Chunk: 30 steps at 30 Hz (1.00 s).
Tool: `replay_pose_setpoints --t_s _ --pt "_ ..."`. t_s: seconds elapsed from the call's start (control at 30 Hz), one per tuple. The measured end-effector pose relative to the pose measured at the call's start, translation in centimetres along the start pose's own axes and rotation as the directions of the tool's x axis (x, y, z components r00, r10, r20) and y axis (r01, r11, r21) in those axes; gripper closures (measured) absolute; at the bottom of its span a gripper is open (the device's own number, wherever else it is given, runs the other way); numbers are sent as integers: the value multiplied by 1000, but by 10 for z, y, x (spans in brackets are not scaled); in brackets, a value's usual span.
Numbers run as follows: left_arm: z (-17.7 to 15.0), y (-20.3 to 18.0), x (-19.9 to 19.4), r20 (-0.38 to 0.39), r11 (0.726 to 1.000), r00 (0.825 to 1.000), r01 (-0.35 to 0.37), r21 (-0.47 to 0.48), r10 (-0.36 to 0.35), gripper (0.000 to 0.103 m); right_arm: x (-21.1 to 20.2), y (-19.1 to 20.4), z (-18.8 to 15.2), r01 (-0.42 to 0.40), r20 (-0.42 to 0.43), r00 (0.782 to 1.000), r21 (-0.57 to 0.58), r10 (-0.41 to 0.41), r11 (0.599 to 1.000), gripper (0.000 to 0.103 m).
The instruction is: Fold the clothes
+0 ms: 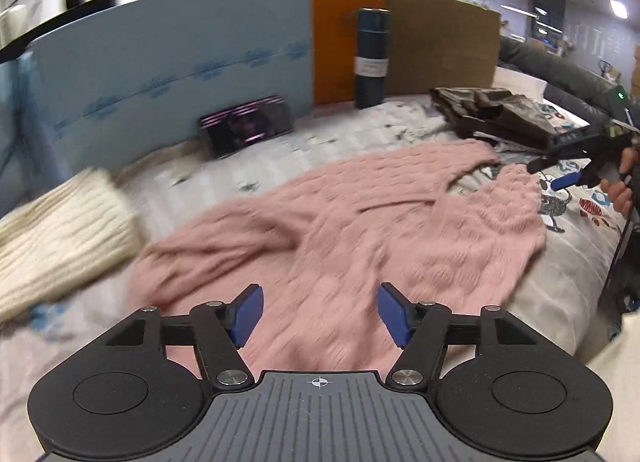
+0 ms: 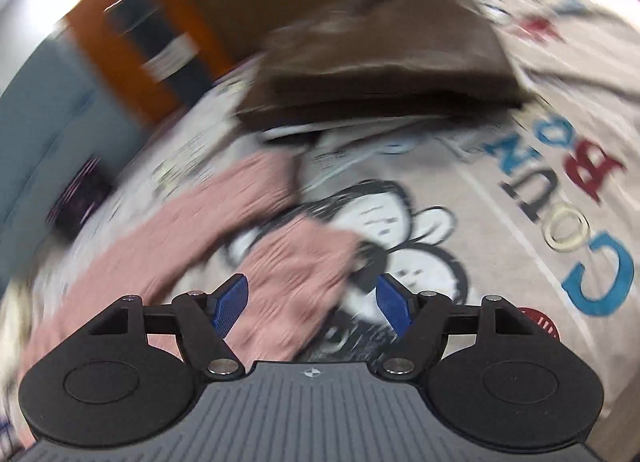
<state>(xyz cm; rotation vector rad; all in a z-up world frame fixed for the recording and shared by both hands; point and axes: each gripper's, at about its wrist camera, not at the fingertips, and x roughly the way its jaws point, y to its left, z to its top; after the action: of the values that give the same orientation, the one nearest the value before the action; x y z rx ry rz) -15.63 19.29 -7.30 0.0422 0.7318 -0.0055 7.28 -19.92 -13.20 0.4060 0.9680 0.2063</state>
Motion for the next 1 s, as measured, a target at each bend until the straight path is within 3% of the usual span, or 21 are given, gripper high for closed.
replay_pose_setpoints --t_s 0.1,0.13,0.17,0.27,0.43,0.53,0.6,0.67,0.73,0.87,1.0 --pt "2 -18 31 -25 999 999 -20 25 20 39 10 -3 1 25 33 999 48 -27 999 37" --pt "2 -22 37 -40 999 999 -28 30 29 39 12 0 0 35 51 998 36 -37 999 43" --pt "2 -25 41 -49 999 998 -25 40 27 39 13 4 -2 43 56 998 -1 -43 999 61" --pt "2 -28 44 -55 998 998 -10 55 13 39 15 17 -8 47 54 998 -119 -40 992 94" --pt "2 -22 39 -61 1000 998 -11 18 12 39 -12 20 -16 152 123 984 -225 -127 962 97" --pt "-2 -18 37 -79 1000 997 -1 2 1 39 -8 13 -14 191 103 980 -282 -169 940 96" --pt "-5 -16 33 -89 1000 996 -4 -5 3 39 -3 15 -13 203 85 979 -295 -186 934 83" --pt "-8 -11 24 -83 999 997 -10 -30 8 39 -16 25 -14 222 158 970 -289 -182 931 47" --pt "-10 -5 15 -73 997 997 -20 -69 15 39 -28 37 -14 231 226 959 -285 -169 930 38" --pt "-13 5 3 -60 994 998 -36 -104 30 34 -28 81 -16 0 175 982 -376 71 927 33" --pt "-15 11 -5 -53 993 996 -71 -97 66 34 -1 133 -35 -188 37 975 -397 221 898 33"
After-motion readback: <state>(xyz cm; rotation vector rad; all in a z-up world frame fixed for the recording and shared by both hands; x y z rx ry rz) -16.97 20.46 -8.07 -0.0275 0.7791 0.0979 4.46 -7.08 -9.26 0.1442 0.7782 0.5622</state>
